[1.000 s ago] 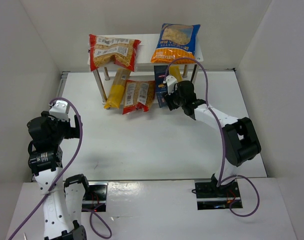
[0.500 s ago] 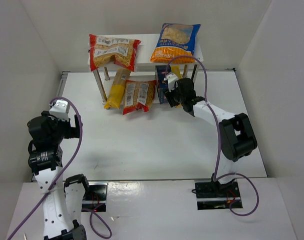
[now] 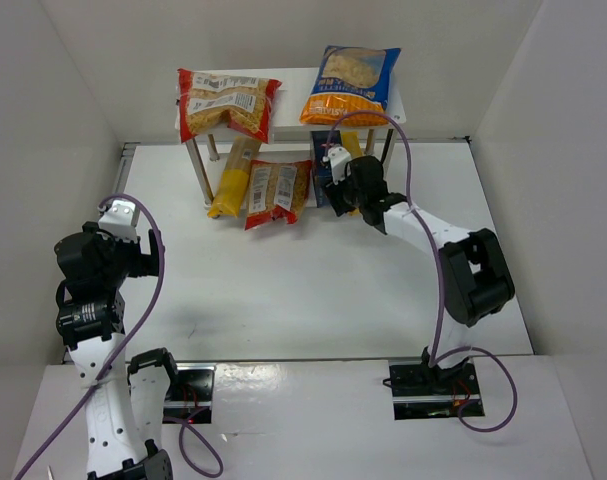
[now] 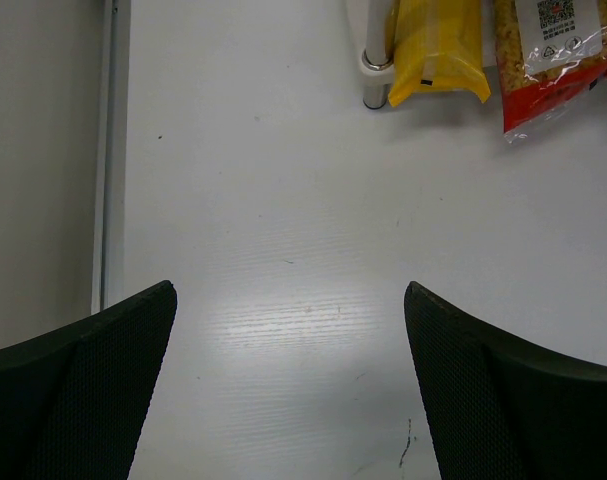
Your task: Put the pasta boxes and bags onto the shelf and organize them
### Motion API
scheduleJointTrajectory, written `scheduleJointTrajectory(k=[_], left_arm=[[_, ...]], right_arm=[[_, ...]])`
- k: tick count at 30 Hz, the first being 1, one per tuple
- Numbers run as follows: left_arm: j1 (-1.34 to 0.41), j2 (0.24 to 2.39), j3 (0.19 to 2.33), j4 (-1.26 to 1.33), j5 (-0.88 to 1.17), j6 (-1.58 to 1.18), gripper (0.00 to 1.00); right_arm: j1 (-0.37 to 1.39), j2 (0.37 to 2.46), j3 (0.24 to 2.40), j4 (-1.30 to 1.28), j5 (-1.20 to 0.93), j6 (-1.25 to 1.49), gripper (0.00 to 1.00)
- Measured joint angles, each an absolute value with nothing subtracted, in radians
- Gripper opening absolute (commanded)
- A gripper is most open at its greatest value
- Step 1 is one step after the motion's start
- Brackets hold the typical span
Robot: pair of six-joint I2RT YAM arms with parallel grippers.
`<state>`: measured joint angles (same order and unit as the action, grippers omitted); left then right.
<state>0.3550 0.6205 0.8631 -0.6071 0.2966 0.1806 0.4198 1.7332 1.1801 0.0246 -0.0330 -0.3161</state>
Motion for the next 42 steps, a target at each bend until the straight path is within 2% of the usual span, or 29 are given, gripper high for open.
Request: scheduleJointTrajectory(k=[3, 4, 7, 16, 22, 29, 36, 42], left_arm=[[0.355, 0.62, 0.863, -0.607, 0.297, 0.181, 1.0], [0.355, 0.62, 0.863, -0.607, 0.297, 0.181, 1.0], [0.355, 0.62, 0.863, -0.607, 0.302, 0.181, 1.0], [0.342, 0.62, 0.863, -0.607, 0.306, 0.181, 1.0], [0.305, 0.62, 0.863, -0.607, 0.305, 0.18, 1.0], [0.274, 0.62, 0.863, -0.607, 0.305, 0.18, 1.0], [0.271, 0.618, 0.863, -0.607, 0.305, 0.18, 1.0], [0.271, 0.618, 0.863, -0.607, 0.305, 0.18, 1.0]], right_arm=[[0.435, 1.675, 1.178, -0.014, -0.029, -0.319, 0.74], [0.437, 1.641, 1.175, -0.029, -0.034, -0.32, 0.8], [0.441, 1.492, 1.158, -0.06, -0.044, -0.322, 0.89], [0.44, 1.035, 1.089, -0.205, -0.062, -0.313, 1.0], [0.383, 0.937, 1.056, -0.408, -0.047, -0.24, 1.0], [0.186, 1.015, 1.055, -0.609, -0.097, -0.18, 1.0], [0.015, 1.008, 0.987, -0.69, -0.247, -0.192, 1.0], [-0.015, 0.936, 0.987, -0.699, -0.351, -0.255, 1.0]])
